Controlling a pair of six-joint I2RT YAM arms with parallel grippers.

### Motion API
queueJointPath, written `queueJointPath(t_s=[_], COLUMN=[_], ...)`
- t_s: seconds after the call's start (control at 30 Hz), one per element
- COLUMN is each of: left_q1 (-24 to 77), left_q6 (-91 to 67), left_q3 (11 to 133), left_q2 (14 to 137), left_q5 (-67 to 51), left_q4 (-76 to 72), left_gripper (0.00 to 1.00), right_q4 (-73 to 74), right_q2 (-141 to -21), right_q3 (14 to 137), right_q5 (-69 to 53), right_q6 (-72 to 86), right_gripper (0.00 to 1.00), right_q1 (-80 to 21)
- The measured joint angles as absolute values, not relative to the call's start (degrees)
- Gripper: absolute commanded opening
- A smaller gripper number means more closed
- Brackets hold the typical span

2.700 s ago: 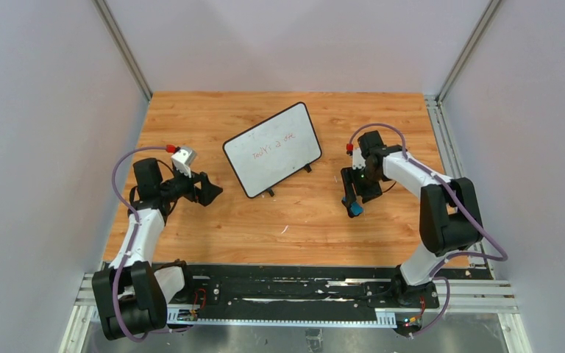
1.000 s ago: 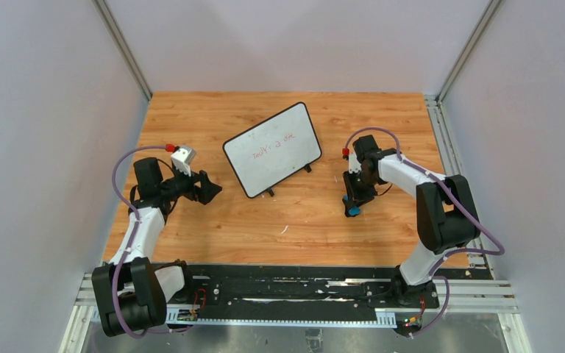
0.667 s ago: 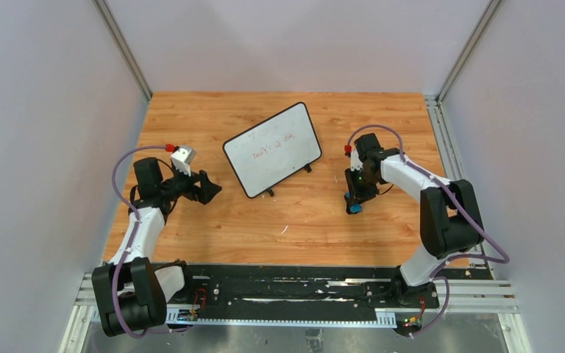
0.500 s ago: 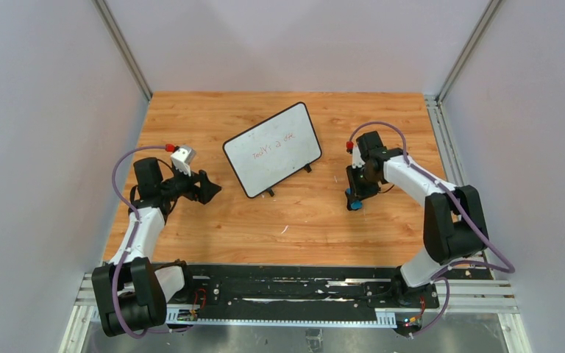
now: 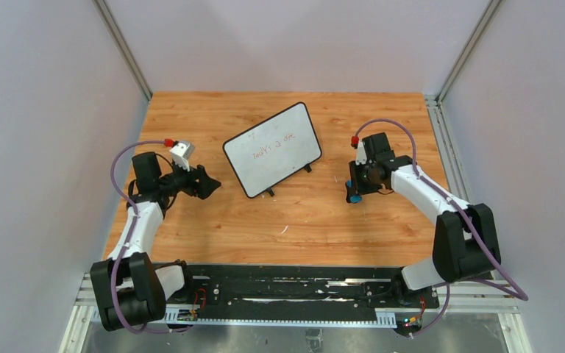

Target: Erase the whiteboard

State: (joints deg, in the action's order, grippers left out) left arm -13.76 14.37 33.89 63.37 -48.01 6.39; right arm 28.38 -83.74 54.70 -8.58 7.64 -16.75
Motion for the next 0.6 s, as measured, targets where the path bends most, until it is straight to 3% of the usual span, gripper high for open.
queueJointPath(t_s=[0.17,0.37,0.6], left_q1=[-13.76,-13.76,-13.76], left_q6=[13.1,10.61,6.02], left_q3=[34.76,34.98,39.83], left_q2=[63.61,65.8,78.94], left_q5=[-50.09,-54.98,-59.9], left_q4=[6.52,3.64,-1.89], left_gripper=[0.72,0.78,0.78], right_q4=[25.65,23.51,22.06], right_q2=[-82.94,-82.94,-82.81], right_q3=[54.52,54.52,54.52], right_q5=[-9.45,-11.03,-12.27], right_q6=[7.75,7.75,7.73], right_gripper=[0.01,0.01,0.01], right_q1=[-16.75,-16.75,-16.75])
